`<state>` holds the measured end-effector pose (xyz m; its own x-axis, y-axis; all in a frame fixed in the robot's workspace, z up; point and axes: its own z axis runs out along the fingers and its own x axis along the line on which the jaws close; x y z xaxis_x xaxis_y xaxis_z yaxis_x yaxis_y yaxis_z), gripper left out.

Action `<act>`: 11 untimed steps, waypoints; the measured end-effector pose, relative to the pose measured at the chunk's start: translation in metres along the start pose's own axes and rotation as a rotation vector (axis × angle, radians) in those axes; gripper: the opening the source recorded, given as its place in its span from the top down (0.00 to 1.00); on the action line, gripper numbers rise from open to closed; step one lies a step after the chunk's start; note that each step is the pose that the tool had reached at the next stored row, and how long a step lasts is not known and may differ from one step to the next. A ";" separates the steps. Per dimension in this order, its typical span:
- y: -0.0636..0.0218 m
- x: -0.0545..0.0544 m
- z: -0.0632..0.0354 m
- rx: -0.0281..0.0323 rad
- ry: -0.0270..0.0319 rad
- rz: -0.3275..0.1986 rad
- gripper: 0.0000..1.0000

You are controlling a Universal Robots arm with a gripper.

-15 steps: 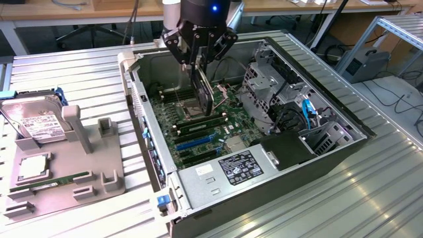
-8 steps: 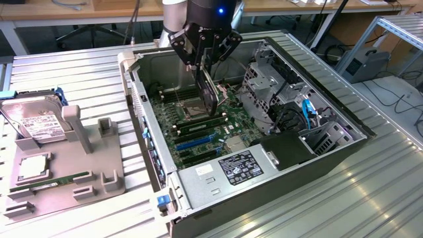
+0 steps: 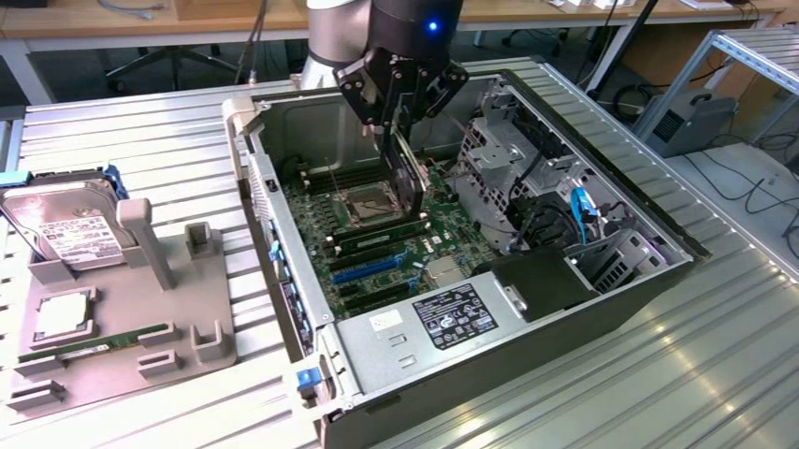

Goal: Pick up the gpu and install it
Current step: 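Pick up the gpu and move the gpu toward the slot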

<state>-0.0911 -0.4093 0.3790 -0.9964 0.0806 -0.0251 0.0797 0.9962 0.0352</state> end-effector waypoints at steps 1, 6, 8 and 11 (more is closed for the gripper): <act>0.0001 -0.002 0.0007 0.0000 0.0000 0.000 0.73; 0.0007 -0.010 0.0031 0.0000 0.0000 0.000 0.73; 0.0010 -0.013 0.0039 0.0001 0.0001 0.000 0.73; 0.0013 -0.019 0.0050 0.0000 0.0000 0.000 0.73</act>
<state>-0.0724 -0.4094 0.3745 -0.9964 0.0805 -0.0251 0.0796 0.9962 0.0352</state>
